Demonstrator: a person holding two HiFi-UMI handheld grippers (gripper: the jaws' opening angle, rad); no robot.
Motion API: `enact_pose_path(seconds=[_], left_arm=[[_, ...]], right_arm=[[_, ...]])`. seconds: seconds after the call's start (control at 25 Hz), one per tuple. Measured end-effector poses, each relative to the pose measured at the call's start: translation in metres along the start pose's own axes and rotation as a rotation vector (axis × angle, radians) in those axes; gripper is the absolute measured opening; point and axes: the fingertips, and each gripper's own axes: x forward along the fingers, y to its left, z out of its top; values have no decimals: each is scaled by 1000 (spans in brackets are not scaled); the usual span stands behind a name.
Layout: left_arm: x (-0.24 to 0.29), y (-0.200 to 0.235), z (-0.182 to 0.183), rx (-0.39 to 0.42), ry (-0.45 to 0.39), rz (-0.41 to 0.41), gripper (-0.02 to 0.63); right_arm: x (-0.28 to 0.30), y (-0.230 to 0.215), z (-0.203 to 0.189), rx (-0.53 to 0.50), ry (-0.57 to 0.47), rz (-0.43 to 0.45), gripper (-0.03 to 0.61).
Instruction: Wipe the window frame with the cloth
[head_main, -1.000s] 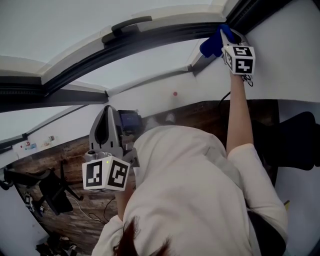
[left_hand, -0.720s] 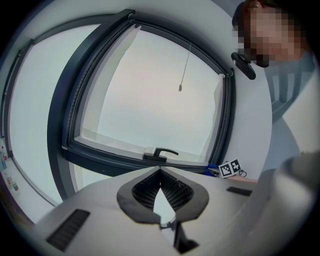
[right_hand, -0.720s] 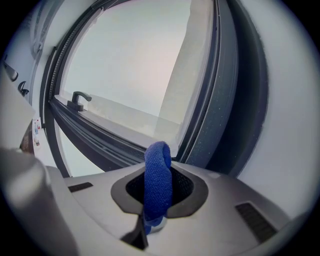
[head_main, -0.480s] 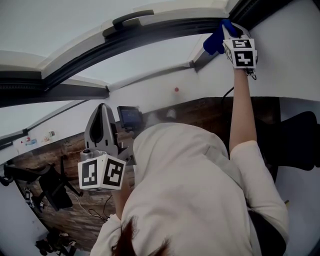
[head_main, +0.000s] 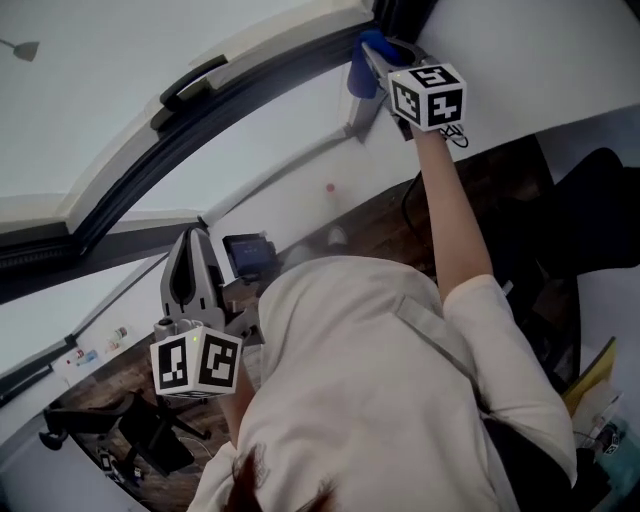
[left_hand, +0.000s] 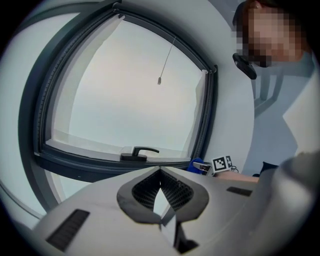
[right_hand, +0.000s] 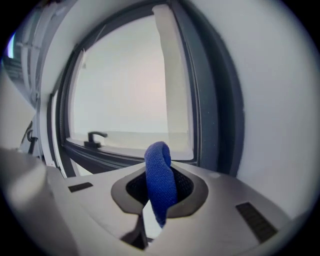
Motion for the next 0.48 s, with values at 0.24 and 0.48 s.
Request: enact_pose_path(seconds=[0.24, 0.48], left_arm=[[36, -31, -6, 43, 57, -221, 5], [26, -46, 1, 86, 95, -401, 6]], right_arm=[[-113, 88, -14, 99, -120, 53, 43], [-204, 172, -22, 347, -223, 48, 43]])
